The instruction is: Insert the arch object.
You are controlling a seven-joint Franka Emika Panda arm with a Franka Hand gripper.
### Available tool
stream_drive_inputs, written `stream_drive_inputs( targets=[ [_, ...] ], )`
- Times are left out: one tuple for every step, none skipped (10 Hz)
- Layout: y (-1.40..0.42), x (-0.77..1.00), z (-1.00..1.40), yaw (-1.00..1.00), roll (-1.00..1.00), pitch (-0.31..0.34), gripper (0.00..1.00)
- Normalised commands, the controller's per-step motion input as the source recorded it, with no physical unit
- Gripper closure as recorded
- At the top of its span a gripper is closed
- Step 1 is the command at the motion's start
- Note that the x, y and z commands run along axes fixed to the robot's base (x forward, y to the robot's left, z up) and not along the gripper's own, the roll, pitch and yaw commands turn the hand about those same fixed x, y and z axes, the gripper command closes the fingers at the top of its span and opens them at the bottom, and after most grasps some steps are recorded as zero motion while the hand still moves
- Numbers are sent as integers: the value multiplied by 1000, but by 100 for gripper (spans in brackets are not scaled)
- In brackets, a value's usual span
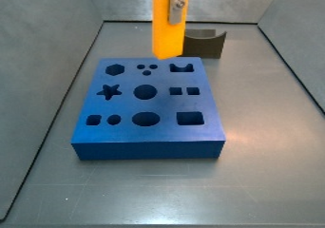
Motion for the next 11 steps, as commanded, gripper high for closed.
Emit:
stream_drive_inputs(
  targets=[
    [223,340,-106,-823,0,0,100],
    [203,286,-146,-843,24,0,100],
    [157,214,-189,-891,43,0,100],
    [51,169,-391,-926,129,0,100],
    [0,466,-591,-754,260,0,100],
    [63,266,-651,-606,203,-83,100],
    [43,117,-514,-374,193,-67,100],
    [31,89,-349,-194,184,-34,100],
    [17,-31,-257,0,109,0,100],
    [71,0,-191,-43,47,0,100],
    [31,-69,-200,-160,49,0,100]
  ],
)
